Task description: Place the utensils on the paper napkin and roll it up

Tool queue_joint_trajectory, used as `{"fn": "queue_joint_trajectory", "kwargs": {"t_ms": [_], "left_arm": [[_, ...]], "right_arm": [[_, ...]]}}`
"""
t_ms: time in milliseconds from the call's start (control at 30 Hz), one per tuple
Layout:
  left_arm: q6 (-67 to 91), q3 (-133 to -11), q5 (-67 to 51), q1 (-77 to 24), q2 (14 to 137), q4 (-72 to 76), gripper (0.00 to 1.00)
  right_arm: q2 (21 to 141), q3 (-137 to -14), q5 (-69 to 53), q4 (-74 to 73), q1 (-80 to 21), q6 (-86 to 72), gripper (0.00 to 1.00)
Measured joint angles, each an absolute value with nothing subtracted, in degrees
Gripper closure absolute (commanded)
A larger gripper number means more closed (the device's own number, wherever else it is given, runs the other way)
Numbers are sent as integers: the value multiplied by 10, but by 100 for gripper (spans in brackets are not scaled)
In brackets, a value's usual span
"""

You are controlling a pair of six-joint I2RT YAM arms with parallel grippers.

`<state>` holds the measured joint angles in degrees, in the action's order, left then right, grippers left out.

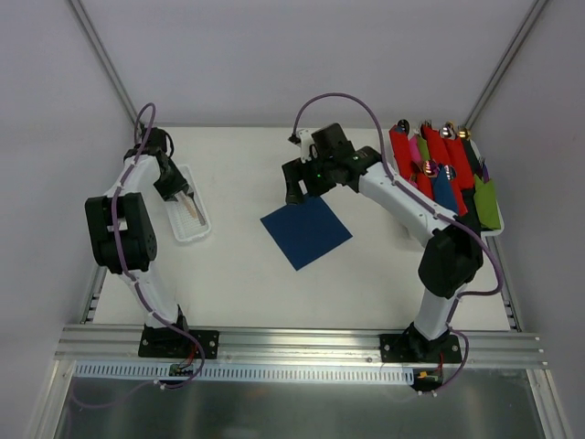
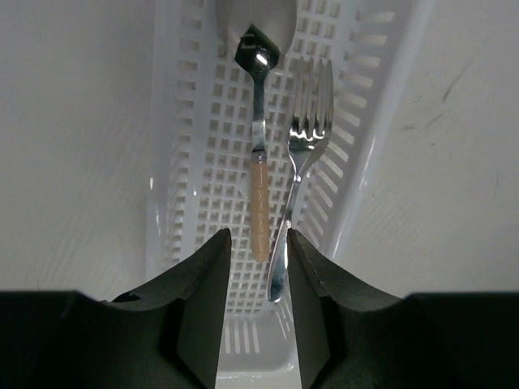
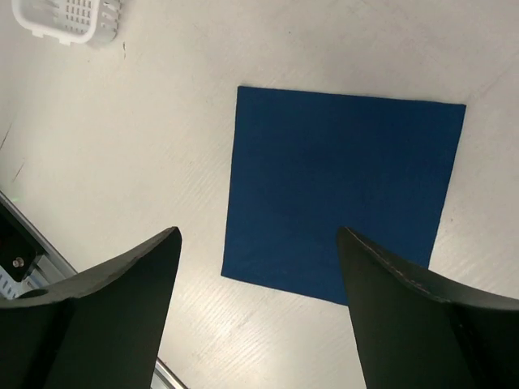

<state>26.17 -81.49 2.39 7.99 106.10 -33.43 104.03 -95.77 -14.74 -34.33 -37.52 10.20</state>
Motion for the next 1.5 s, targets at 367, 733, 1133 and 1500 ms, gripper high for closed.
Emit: {"fn": "queue_joint_trajectory", "kwargs": {"t_ms": [367, 733, 1133, 1500], "left_arm": [[244, -888, 50, 84, 1154, -338, 67], [240, -903, 50, 84, 1199, -343, 98], [235, -906, -16, 86, 1143, -357, 100], [526, -650, -449, 89, 809, 256, 100]], "right_arm": [[1027, -915, -157, -363, -332, 112, 19], [1027, -915, -162, -364, -325, 123, 20], [1027, -959, -245, -374, -324, 117, 21], [1029, -1020, -463, -308, -307, 3, 22]]}}
